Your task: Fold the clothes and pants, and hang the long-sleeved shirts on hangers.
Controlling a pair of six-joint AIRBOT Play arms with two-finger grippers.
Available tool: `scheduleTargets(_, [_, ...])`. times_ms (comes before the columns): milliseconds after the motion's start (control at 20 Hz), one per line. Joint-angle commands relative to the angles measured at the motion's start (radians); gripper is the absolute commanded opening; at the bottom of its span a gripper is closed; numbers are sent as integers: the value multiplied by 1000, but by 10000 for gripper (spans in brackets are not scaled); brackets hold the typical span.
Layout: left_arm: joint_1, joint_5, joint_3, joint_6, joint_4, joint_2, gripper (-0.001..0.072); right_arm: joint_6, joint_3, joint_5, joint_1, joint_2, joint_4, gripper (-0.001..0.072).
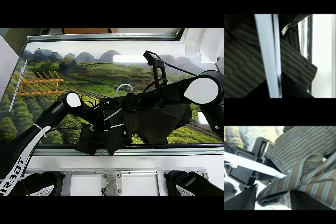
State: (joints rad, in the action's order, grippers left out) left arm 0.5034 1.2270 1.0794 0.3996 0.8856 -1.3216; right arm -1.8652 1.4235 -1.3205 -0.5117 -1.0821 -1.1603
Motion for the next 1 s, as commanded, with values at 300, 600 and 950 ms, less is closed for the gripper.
scheduleTargets(300, [0,11,0,0,3,0,15,95,76,-242,126,36,-5,690])
scheduleTargets(600, [0,11,0,0,3,0,15,269,77,-298,261,36,158,689])
scheduleTargets(950, [-1,11,0,0,4,0,15,581,77,-362,511,27,347,684])
